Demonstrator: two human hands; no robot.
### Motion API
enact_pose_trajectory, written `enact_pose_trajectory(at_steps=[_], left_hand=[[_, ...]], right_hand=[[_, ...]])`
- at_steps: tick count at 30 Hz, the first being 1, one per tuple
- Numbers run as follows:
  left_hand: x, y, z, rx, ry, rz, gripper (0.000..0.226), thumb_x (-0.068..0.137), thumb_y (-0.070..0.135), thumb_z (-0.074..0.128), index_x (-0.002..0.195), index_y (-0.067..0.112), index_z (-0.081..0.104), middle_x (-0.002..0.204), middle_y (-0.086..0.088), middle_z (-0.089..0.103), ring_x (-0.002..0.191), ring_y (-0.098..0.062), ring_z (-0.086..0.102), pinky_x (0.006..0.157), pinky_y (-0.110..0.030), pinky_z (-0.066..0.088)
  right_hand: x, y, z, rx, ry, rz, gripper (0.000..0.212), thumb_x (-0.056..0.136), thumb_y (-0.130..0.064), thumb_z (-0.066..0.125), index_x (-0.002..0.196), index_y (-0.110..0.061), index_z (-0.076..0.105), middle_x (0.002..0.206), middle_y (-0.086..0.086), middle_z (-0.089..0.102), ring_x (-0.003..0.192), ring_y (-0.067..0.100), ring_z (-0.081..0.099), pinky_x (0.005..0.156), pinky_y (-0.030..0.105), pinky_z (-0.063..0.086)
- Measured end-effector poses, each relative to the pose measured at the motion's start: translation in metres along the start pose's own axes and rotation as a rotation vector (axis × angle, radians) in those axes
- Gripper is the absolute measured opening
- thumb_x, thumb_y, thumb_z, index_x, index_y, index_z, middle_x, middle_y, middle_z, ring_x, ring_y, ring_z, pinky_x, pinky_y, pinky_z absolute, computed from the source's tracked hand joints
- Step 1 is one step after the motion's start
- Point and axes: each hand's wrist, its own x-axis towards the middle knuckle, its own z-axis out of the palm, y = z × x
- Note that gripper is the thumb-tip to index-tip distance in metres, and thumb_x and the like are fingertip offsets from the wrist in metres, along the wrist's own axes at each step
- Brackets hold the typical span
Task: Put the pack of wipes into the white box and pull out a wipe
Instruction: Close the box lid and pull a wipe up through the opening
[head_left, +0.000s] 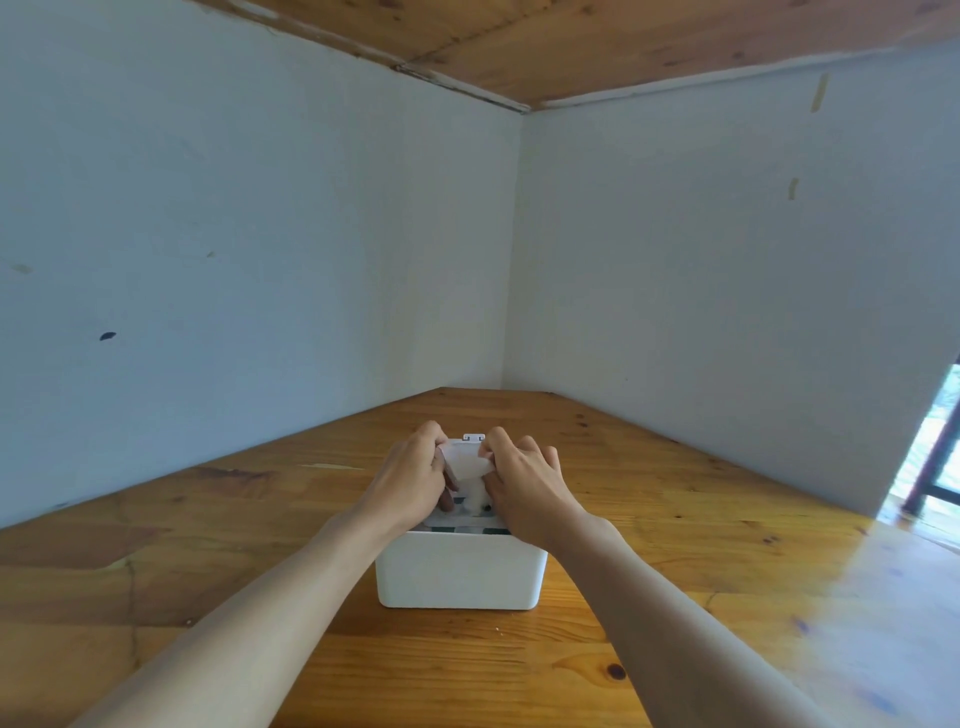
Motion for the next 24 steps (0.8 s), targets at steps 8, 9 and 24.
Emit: enact_pose_trajectory(at_steps=[8, 9, 24], left_hand=[[0.0019, -0.0028, -0.0009, -0.027, -0.026, 0.059, 0.024, 0.106, 0.023, 0.032, 0.084, 0.021, 0.043, 0.078, -0.020, 0.068, 0.070, -0.032, 0.067, 0.058, -0.044, 0.051], [0.0014, -0.0024, -0.0008, -0.026, -0.025, 0.063, 0.024, 0.106, 0.024, 0.033, 0.084, 0.020, 0.044, 0.078, -0.017, 0.067, 0.069, -0.030, 0.065, 0.059, -0.040, 0.049], [0.0014, -0.0028, 0.0012, 0.043, -0.112, 0.008, 0.026, 0.088, 0.022, 0.062, 0.110, 0.024, 0.048, 0.103, 0.005, 0.057, 0.096, -0.019, 0.053, 0.069, -0.029, 0.044]], right_hand=[[0.0029, -0.0001, 0.0021, -0.050, -0.043, 0.038, 0.020, 0.087, -0.012, 0.042, 0.106, -0.017, 0.048, 0.100, 0.004, 0.063, 0.103, 0.022, 0.047, 0.080, 0.030, 0.018], [0.0025, -0.0003, 0.0018, -0.050, -0.045, 0.042, 0.020, 0.087, -0.012, 0.043, 0.105, -0.017, 0.048, 0.100, 0.004, 0.063, 0.103, 0.022, 0.046, 0.081, 0.030, 0.018], [0.0052, 0.0012, 0.0031, 0.019, -0.045, 0.166, 0.026, 0.102, -0.026, 0.021, 0.090, -0.017, 0.043, 0.092, 0.003, 0.060, 0.104, 0.022, 0.041, 0.080, 0.034, 0.019]])
